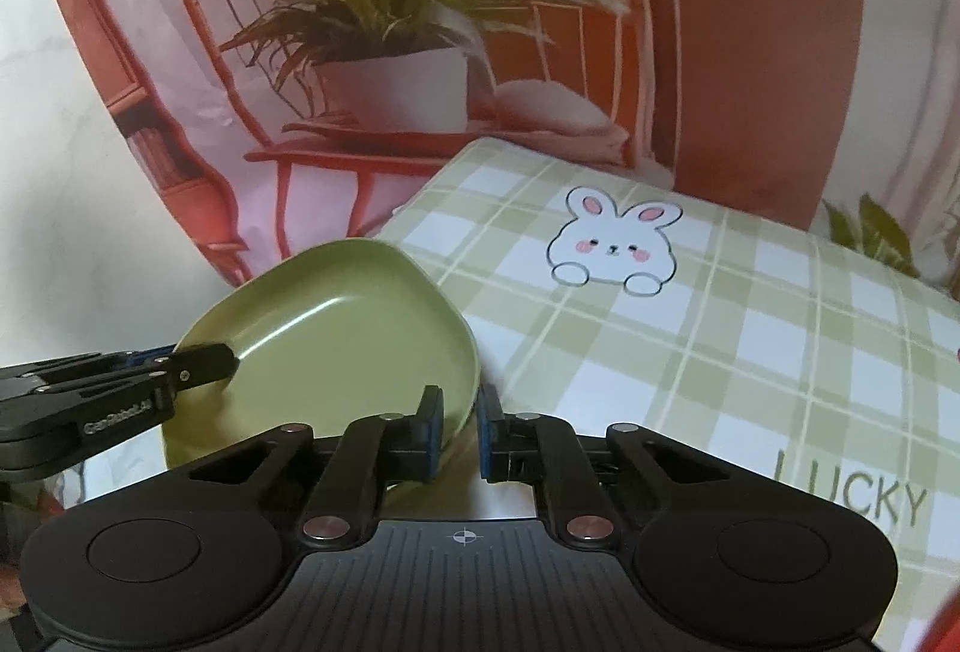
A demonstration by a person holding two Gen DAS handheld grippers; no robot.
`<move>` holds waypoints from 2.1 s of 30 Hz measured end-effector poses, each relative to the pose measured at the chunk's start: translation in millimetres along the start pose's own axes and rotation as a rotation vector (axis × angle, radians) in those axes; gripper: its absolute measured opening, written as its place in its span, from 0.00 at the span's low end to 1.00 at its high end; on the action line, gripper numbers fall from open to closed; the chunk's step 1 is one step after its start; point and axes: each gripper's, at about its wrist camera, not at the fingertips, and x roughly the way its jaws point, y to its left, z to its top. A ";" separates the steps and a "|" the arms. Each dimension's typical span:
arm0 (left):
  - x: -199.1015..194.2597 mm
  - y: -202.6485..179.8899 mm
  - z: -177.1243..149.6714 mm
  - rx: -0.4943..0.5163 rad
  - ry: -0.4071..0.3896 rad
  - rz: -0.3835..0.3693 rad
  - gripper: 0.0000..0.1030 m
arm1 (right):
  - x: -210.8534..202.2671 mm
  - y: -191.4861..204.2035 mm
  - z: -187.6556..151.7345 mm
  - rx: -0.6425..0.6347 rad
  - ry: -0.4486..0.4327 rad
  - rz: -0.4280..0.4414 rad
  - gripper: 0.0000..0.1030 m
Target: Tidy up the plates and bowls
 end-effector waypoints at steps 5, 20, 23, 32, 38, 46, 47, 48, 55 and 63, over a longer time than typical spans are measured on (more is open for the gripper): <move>-13.6 -6.1 -2.4 0.000 -0.009 0.015 0.10 | -17.7 -3.0 -4.6 0.044 0.007 0.013 0.09; -109.1 -57.1 -8.7 0.101 -0.069 0.019 0.11 | -125.4 -11.8 -26.7 0.089 -0.073 0.012 0.09; -128.0 -69.9 -12.1 0.107 -0.084 0.020 0.11 | -149.2 -18.2 -33.8 0.105 -0.104 0.021 0.09; -171.9 -104.7 -28.6 0.129 -0.096 -0.022 0.12 | -212.3 -48.9 -69.1 0.132 -0.170 0.027 0.10; -187.2 -133.1 -43.3 0.138 -0.093 -0.059 0.12 | -246.7 -72.1 -97.5 0.139 -0.207 0.013 0.11; -194.2 -173.6 -63.7 0.161 -0.072 -0.114 0.13 | -279.3 -111.6 -131.5 0.187 -0.229 0.003 0.12; -194.0 -177.6 -64.9 0.162 -0.069 -0.120 0.13 | -282.4 -115.7 -135.0 0.194 -0.230 0.002 0.12; -194.3 -183.1 -67.1 0.164 -0.065 -0.127 0.13 | -286.0 -121.0 -139.6 0.201 -0.233 0.001 0.12; -199.0 -219.7 -78.9 0.208 -0.047 -0.175 0.13 | -310.3 -159.3 -167.1 0.263 -0.243 -0.017 0.12; -193.5 -253.8 -90.7 0.244 -0.016 -0.234 0.13 | -329.0 -195.3 -192.3 0.322 -0.253 -0.042 0.12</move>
